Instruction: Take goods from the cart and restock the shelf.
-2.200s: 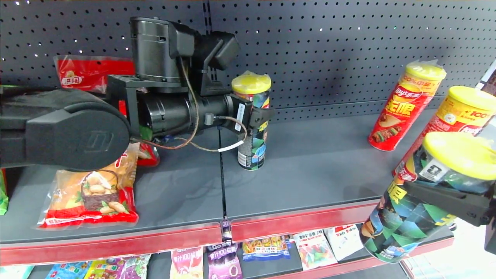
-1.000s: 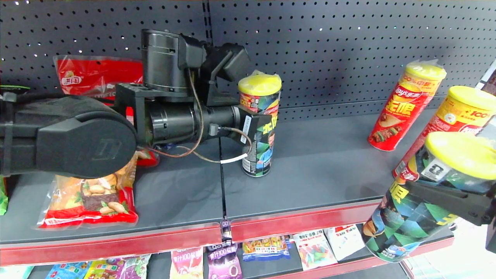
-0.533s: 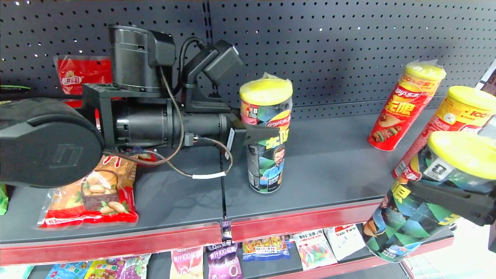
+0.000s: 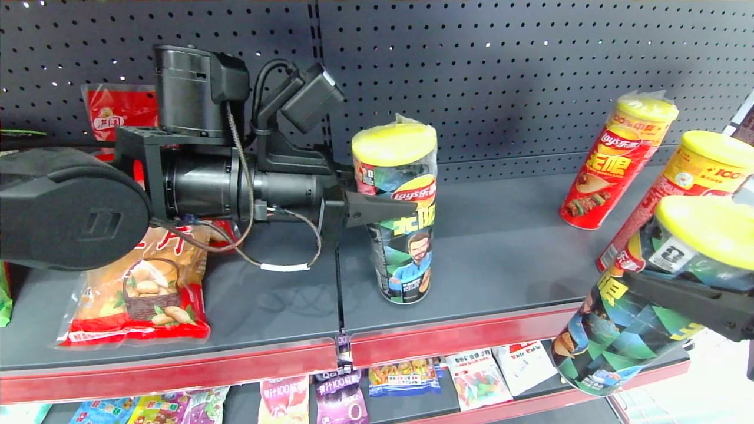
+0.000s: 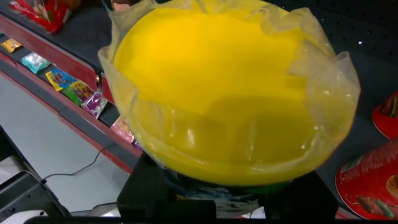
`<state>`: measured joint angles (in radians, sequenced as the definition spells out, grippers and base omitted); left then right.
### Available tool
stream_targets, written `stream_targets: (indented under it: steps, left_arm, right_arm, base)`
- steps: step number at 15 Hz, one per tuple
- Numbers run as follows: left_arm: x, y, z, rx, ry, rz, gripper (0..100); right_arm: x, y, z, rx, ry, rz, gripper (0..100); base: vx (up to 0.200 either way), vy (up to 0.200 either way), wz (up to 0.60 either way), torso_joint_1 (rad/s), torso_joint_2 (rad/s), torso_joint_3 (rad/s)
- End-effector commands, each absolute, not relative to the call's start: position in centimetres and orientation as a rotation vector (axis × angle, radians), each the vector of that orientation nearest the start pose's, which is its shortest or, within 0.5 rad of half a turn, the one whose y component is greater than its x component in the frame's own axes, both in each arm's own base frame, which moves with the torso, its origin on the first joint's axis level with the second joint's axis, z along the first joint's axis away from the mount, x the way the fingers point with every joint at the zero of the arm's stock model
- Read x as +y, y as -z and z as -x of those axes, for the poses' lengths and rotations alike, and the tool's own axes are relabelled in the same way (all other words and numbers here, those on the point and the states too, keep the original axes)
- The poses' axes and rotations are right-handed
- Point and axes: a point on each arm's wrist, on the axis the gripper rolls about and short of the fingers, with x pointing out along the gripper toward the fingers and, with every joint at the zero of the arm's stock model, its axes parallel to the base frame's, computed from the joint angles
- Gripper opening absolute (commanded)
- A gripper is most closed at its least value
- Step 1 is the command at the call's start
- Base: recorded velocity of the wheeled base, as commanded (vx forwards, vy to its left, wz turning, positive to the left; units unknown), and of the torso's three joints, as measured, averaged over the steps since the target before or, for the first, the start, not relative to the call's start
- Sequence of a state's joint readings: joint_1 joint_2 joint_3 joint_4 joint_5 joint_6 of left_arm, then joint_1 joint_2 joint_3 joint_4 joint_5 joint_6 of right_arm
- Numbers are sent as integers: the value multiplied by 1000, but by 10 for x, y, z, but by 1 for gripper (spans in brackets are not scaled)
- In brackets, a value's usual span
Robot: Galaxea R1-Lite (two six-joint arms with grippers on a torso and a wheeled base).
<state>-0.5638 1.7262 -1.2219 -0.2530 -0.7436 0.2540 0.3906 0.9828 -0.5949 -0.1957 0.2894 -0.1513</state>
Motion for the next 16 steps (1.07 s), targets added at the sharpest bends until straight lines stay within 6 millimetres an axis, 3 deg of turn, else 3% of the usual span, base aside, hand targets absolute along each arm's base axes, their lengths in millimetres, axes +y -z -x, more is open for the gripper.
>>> stream_targets:
  steps: [1,8,16]
  left_arm:
    - [-191,-244,-277,106,1333,-222,0]
    - [-191,-235,-282,102,1368,-250,0]
    - [-181,-240,-263,107,1369,-238,0]
  right_arm:
    - [53,-235,-112,140,-692,155,0]
    - [54,-231,-113,158,-693,155,0]
    - [54,-230,-115,167,-694,155,0]
  base:
    - [0,0,0,0,0,0]
    - [0,0,0,0,0,0]
    - [0,0,0,0,0,0]
